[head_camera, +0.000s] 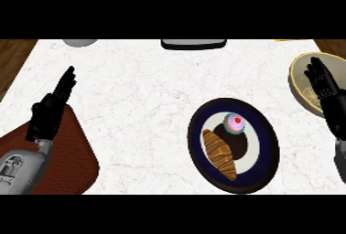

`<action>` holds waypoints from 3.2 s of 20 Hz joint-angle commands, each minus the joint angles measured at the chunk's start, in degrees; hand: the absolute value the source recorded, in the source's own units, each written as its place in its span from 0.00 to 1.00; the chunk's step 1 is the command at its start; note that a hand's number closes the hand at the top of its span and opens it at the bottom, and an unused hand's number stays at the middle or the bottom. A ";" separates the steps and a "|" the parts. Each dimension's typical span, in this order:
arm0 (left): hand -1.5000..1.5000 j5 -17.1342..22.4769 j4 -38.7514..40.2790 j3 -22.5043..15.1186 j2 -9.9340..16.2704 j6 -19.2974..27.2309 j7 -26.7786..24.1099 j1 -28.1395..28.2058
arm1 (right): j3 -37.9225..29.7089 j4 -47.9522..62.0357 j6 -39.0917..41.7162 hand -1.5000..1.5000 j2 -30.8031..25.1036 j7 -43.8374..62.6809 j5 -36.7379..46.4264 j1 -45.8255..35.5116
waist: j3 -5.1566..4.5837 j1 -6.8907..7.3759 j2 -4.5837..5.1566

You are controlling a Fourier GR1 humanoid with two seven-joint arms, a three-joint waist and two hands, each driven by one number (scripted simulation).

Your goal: Pick the cupcake from the plate and place it in the bowl

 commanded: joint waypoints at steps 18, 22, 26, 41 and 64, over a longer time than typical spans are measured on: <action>0.50 7.07 -11.84 -7.41 -8.69 -10.92 2.25 3.41 | 10.54 -6.03 -31.82 0.00 8.22 34.13 34.85 2.03 | -0.85 1.79 0.50; 0.50 5.67 -10.26 -9.37 -10.64 -10.24 1.19 3.84 | 14.45 -5.74 -20.39 0.00 3.07 48.33 40.29 -1.11 | -1.04 1.75 0.50; 0.50 5.54 -10.07 -8.90 -10.24 -10.46 0.48 4.15 | 17.67 -7.65 -2.23 0.00 0.60 59.64 33.67 -4.30 | -1.08 2.17 0.39; 0.50 3.57 -9.81 -8.78 -11.56 -10.90 0.21 4.80 | 16.64 -4.57 17.56 0.00 5.69 88.71 12.41 -22.04 | -0.75 2.15 0.72; 0.50 1.56 -11.44 -5.95 -13.60 -12.76 1.27 5.87 | 26.55 -7.40 9.84 0.00 10.65 89.36 31.98 -17.57 | -0.72 1.31 0.52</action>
